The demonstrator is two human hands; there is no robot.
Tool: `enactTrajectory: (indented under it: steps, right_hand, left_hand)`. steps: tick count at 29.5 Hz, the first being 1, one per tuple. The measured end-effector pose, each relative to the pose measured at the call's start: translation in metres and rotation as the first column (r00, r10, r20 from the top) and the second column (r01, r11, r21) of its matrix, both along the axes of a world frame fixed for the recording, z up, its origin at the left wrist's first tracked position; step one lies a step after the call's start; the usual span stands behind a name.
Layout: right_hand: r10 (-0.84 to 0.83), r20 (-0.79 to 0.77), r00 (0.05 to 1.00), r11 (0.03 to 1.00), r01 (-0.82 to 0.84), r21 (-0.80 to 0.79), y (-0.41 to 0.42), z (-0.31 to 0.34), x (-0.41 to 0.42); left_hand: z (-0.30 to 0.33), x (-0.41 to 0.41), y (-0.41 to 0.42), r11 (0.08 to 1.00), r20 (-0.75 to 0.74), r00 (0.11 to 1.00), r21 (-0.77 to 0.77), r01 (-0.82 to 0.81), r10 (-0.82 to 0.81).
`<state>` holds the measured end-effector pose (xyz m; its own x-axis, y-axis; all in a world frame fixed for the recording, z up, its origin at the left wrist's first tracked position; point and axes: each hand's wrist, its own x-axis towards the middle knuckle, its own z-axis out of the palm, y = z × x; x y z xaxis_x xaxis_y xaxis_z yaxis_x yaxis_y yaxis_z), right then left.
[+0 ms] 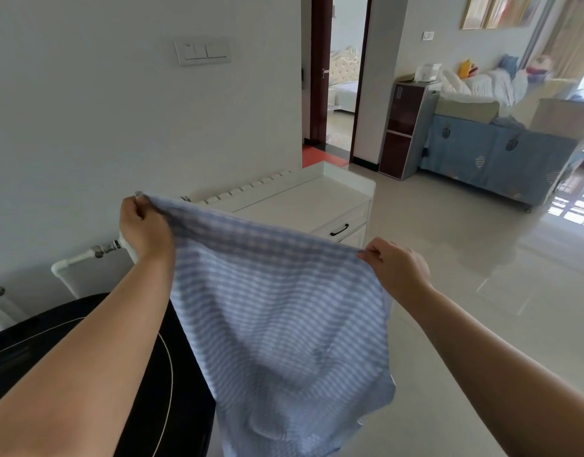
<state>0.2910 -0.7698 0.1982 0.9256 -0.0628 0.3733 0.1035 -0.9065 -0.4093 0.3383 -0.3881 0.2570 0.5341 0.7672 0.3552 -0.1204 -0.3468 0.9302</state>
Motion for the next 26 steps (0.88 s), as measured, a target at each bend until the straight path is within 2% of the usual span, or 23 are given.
enactTrajectory:
  steps: [2,5,7,12,15,17,19,21,23,26]
  right_hand:
    - [-0.019,0.030,0.999,1.000,0.018,0.024,0.003,0.001,0.003]
    - [-0.020,-0.085,0.996,1.000,0.019,-0.013,0.006,-0.001,0.006]
    - [-0.039,-0.101,0.994,0.999,0.038,-0.018,0.007,-0.005,0.006]
    - [-0.128,-0.126,0.984,0.983,0.143,0.116,0.021,0.004,0.006]
    - [-0.118,-0.126,0.985,0.971,0.141,0.195,0.041,0.022,0.007]
    - [-0.064,-0.106,0.992,0.972,0.087,0.220,0.059,0.036,0.006]
    - [0.039,-0.074,0.996,0.968,-0.019,0.251,0.076,0.050,0.004]
    - [0.175,-0.073,0.982,0.940,-0.144,0.309,0.089,0.063,0.001]
    - [0.298,-0.089,0.950,0.922,-0.262,0.286,0.095,0.075,-0.003]
    - [0.357,-0.126,0.926,0.928,-0.335,0.165,0.093,0.085,-0.004]
  left_hand:
    - [0.000,0.003,0.005,1.000,0.004,1.000,0.007,-0.016,0.016]
    - [-0.007,0.005,0.007,0.999,-0.022,0.999,-0.008,-0.039,0.039]
    - [-0.015,0.004,0.006,0.999,-0.041,0.998,-0.002,-0.044,0.044]
    - [-0.011,0.000,-0.004,0.999,-0.072,0.996,0.004,-0.048,0.048]
    - [0.005,-0.013,-0.034,0.992,-0.010,0.999,0.125,-0.034,0.035]
    - [0.014,-0.029,-0.064,0.949,0.029,0.994,0.300,0.093,-0.107]
    - [0.016,-0.047,-0.095,0.799,-0.006,0.933,0.514,0.313,-0.361]
    - [0.015,-0.062,-0.122,0.545,-0.155,0.845,0.702,0.459,-0.512]
    - [0.013,-0.066,-0.138,0.337,-0.303,0.800,0.787,0.517,-0.518]
    - [0.010,-0.062,-0.143,0.176,-0.426,0.730,0.788,0.589,-0.534]
